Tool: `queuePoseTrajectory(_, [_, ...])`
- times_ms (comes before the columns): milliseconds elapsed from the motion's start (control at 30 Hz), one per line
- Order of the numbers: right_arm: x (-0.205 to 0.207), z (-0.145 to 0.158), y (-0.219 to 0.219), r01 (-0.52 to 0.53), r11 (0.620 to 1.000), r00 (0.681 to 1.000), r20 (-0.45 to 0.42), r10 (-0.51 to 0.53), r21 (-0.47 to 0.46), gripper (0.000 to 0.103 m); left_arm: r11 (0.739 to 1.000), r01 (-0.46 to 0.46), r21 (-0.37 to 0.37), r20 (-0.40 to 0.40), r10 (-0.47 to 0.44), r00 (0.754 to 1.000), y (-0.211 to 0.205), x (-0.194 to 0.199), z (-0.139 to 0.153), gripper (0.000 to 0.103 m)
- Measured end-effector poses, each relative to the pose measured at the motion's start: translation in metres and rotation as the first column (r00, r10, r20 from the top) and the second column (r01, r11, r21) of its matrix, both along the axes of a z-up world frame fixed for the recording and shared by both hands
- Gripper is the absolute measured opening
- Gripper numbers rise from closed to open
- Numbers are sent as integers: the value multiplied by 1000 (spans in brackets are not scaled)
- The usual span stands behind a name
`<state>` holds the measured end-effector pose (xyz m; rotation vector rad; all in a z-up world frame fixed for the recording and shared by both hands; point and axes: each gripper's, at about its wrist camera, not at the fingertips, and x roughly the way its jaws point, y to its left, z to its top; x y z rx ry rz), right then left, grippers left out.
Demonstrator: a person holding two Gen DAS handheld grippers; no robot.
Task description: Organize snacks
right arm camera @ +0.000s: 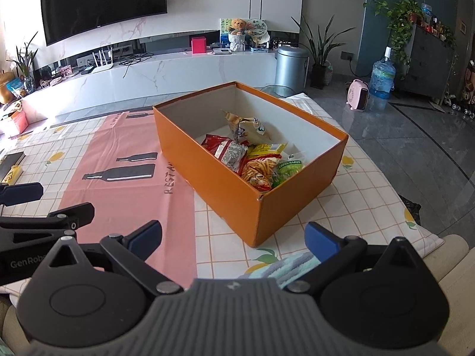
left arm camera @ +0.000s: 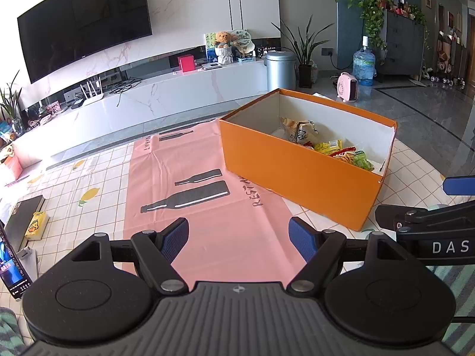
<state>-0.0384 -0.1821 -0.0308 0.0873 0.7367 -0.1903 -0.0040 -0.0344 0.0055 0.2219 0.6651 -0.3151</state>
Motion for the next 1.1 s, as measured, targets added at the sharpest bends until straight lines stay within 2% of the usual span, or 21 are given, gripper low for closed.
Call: queuePoseTrajectory(1100, [0, 0, 2, 3, 1000, 1000, -9, -3, 1, 99, 999, -27, -17, -6, 27, 1000, 6, 0, 2, 90])
